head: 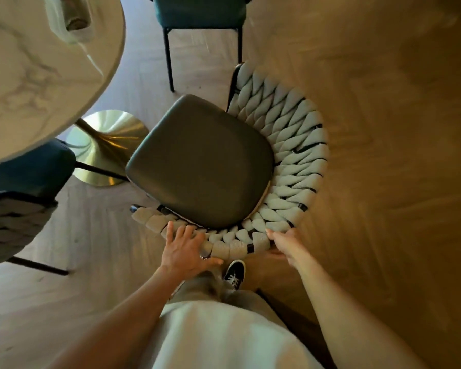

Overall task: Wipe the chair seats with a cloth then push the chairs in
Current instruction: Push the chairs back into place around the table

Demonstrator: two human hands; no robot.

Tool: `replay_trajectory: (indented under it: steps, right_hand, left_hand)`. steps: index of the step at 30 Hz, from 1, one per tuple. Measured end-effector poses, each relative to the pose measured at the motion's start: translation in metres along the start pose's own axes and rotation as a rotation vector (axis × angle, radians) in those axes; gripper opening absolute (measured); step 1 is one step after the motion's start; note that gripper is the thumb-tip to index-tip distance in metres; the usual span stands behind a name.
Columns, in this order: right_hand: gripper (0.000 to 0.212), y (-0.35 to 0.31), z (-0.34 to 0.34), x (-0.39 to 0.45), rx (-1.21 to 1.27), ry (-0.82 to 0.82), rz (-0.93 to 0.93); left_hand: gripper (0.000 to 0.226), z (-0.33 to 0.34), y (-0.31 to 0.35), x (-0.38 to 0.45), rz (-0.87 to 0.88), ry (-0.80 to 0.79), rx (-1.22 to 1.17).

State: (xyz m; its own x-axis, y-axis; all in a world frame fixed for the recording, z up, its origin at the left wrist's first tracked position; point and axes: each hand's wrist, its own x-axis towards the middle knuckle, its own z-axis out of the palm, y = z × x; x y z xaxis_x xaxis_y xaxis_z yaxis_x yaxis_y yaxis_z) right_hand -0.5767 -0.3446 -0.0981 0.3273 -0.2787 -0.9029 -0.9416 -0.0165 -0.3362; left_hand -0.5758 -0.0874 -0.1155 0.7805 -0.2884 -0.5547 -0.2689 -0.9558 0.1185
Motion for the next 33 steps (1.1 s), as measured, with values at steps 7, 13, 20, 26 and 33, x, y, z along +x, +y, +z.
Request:
replay_trajectory:
  steps: [7,13,20,26,33]
  right_hand:
    - [0.038,-0.023,-0.039,0.005,-0.776,0.129,-0.234]
    - [0.056,-0.071,-0.085,0.021,-1.292,0.103,-0.844]
    - [0.083,-0.122,-0.160,0.095,-1.748,-0.028,-1.082]
    - [0.074,-0.154,-0.184,0.130,-1.856,-0.140,-1.265]
    - [0.075,-0.166,-0.181,0.148,-1.837,-0.244,-1.293]
  left_hand:
    - [0.086,-0.014,0.010,0.013,-0.091,-0.063,-0.192]
    - [0.074,-0.022,0.051,0.048,-0.235,-0.107,-0.301]
    - [0.059,-0.019,0.161,0.077,-0.490,-0.038,-0.534]
    - [0.094,-0.016,0.271,0.067,-0.760,0.119,-0.578]
    - [0.099,-0.014,0.290,0.093,-1.039,0.202,-0.732]
